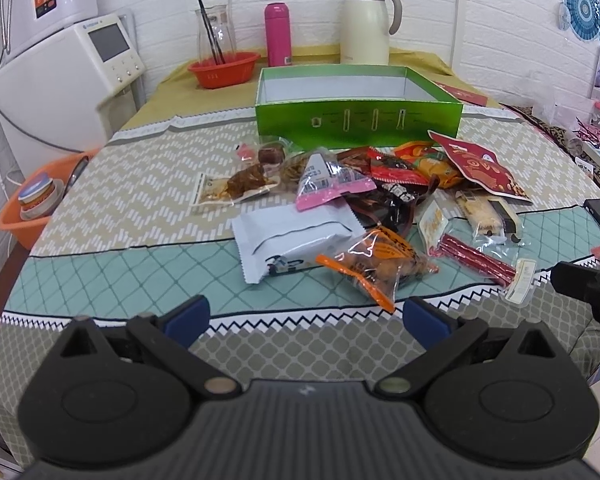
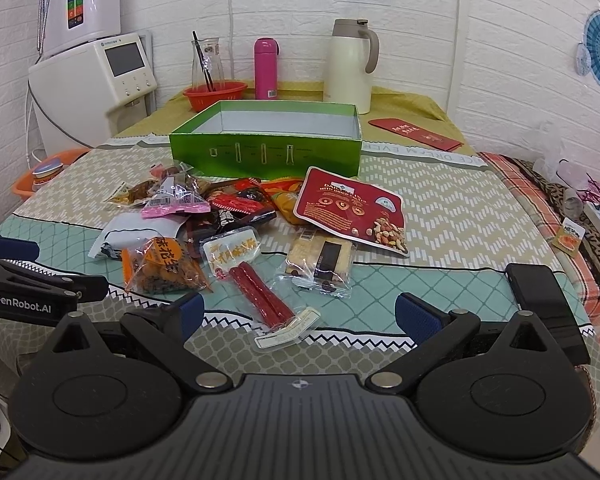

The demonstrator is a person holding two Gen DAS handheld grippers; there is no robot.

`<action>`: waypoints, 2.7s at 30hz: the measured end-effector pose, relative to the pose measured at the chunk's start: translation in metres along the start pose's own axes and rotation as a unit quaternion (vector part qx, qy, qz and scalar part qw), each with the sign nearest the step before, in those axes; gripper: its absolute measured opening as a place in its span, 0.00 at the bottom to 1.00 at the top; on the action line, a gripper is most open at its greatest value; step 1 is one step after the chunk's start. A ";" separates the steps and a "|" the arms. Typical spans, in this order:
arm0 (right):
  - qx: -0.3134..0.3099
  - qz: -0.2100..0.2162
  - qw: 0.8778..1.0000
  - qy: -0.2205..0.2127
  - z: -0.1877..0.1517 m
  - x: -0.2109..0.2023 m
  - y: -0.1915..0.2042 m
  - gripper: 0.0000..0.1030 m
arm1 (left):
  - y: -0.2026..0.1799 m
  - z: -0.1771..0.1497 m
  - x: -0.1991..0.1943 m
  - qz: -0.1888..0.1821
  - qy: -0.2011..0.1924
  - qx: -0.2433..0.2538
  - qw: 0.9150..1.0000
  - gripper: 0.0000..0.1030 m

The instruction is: Organize snacks

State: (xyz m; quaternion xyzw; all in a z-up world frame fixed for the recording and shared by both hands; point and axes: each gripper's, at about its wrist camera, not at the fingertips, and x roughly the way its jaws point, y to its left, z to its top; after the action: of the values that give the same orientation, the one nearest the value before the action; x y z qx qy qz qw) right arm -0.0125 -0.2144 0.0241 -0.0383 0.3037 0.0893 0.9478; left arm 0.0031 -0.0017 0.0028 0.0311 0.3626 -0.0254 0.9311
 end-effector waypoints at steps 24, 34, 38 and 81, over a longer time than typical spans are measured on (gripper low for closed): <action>0.003 0.002 1.000 0.005 -0.002 0.003 0.000 1.00 | 0.003 -0.002 0.003 -0.001 0.004 -0.005 1.000 0.99; 0.003 0.003 1.000 0.007 -0.003 0.005 0.001 1.00 | 0.004 -0.002 0.004 -0.002 0.006 -0.006 1.000 0.99; 0.003 0.004 1.000 0.008 -0.003 0.006 0.001 1.00 | 0.004 -0.002 0.004 -0.002 0.006 -0.007 1.000 0.99; -0.125 0.228 0.965 0.012 0.001 0.096 0.054 1.00 | 0.031 0.031 0.078 -0.247 0.069 -0.087 0.963 0.52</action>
State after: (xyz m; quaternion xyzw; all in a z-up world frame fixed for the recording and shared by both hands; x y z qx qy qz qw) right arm 0.0541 -0.1472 -0.0322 -0.0869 0.3020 0.3402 0.8863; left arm 0.0832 0.0248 -0.0262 -0.1385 0.4231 -0.2206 0.8678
